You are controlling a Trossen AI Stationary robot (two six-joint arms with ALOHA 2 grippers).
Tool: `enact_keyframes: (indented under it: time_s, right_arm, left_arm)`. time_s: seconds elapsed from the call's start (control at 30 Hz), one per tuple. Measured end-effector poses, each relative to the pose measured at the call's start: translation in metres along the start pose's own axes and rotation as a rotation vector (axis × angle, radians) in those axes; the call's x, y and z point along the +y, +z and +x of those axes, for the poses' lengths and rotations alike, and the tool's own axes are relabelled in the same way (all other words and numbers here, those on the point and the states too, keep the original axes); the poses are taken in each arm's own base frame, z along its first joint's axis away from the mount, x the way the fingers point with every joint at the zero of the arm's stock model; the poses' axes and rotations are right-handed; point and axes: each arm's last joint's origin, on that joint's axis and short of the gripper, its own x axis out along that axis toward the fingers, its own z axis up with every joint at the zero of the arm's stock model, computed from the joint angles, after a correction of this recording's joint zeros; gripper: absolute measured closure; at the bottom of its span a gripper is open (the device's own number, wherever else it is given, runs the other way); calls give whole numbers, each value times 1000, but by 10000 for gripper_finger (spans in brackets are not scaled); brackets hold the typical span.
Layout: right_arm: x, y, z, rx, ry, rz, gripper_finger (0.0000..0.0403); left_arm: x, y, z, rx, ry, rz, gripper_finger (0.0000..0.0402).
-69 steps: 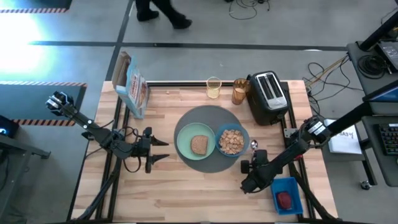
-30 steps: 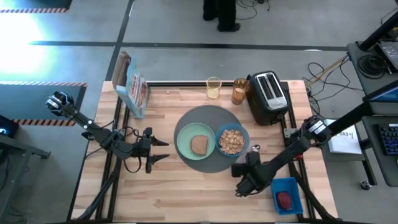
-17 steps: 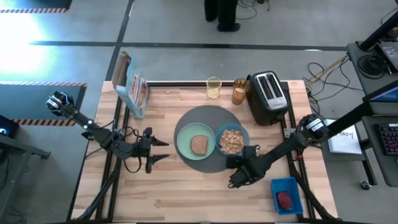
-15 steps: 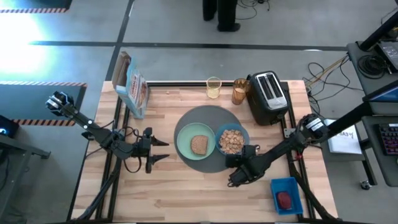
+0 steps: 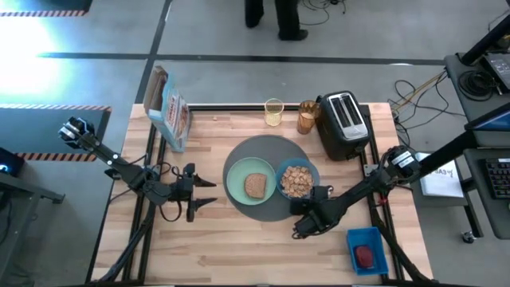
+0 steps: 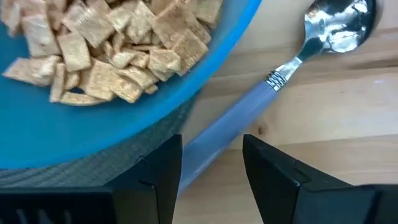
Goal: Arrange a breakfast setting
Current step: Put the purple spoon on the table to the right of the blue bowl
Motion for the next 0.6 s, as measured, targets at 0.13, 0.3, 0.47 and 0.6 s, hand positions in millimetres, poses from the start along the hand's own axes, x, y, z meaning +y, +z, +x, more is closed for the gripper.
enact_keyframes:
  time_s: [0.13,0.3,0.47,0.6]
  right_arm:
    - [-2,0,1,15,-19,-11,246]
    - [-6,-3,2,32,-40,-14,248]
    - [-10,-6,2,75,-74,-92,250]
    - [-12,-8,2,110,-93,-176,250]
  left_arm:
    - [0,0,0,0,0,0,196]
    - [0,0,0,0,0,0,196]
    - [0,0,0,0,0,0,196]
    - [0,0,0,2,0,1,196]
